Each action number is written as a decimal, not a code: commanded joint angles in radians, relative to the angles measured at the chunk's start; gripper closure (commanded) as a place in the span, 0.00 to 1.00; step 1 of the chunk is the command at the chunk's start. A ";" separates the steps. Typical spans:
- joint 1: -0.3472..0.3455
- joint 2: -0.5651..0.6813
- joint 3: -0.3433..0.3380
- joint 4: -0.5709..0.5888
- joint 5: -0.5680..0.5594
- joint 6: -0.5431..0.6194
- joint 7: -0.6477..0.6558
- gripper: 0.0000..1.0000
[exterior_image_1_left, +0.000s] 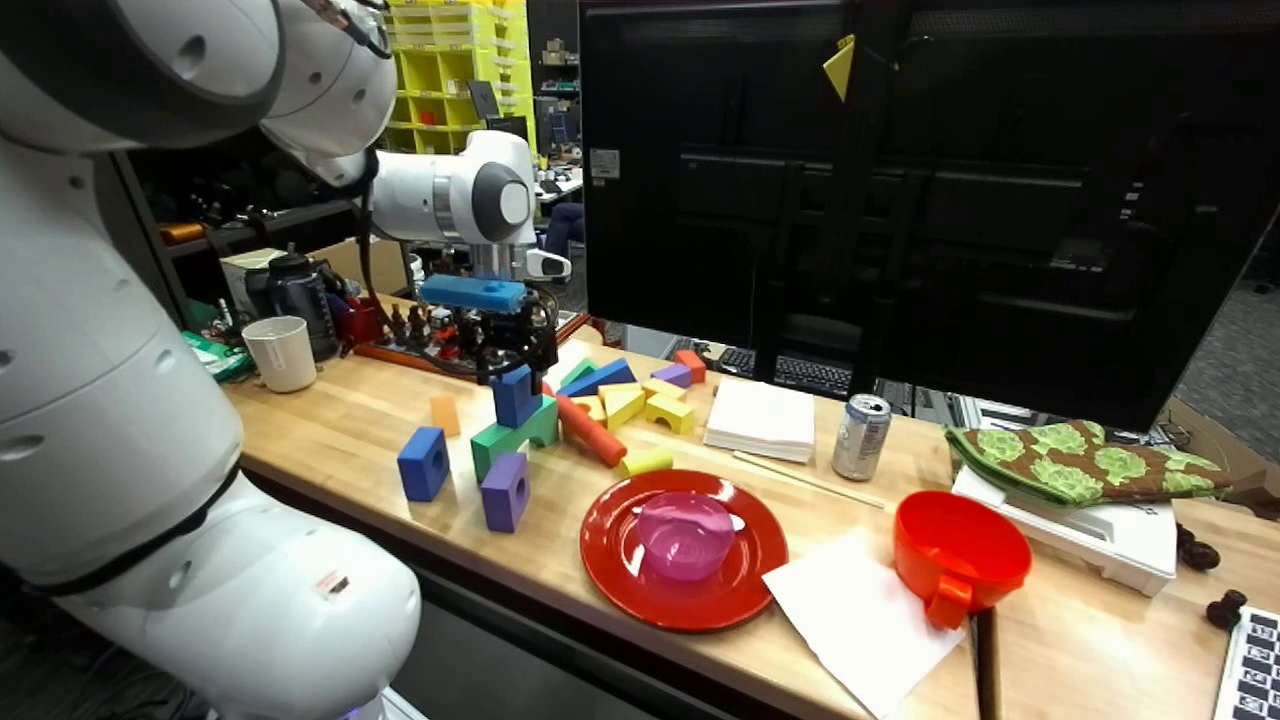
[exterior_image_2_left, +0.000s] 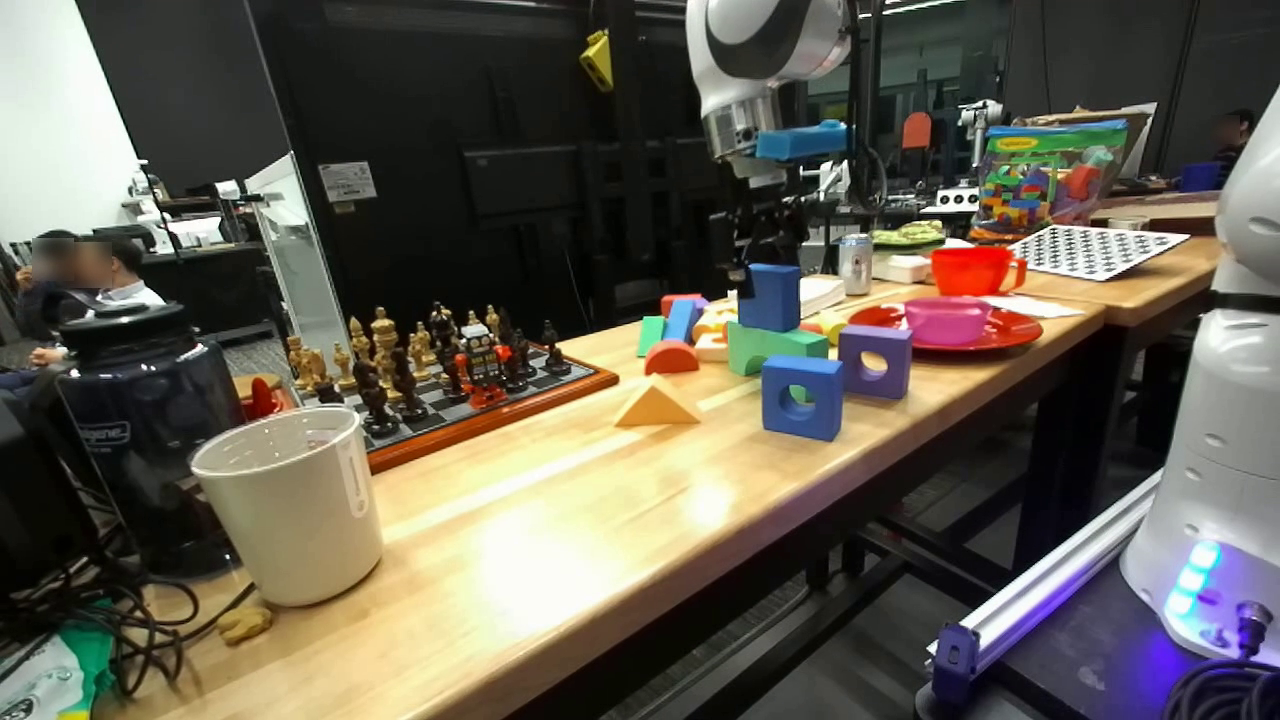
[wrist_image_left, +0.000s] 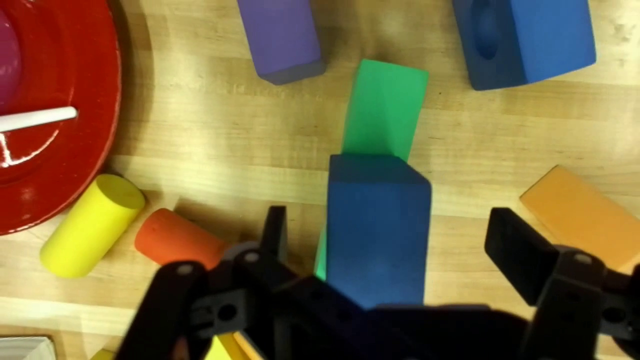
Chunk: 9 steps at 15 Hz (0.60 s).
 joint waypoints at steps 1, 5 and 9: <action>0.016 -0.116 0.012 -0.062 0.016 -0.041 0.022 0.00; 0.023 -0.226 0.010 -0.147 0.023 -0.051 0.004 0.00; 0.037 -0.325 -0.014 -0.243 0.041 -0.066 -0.073 0.00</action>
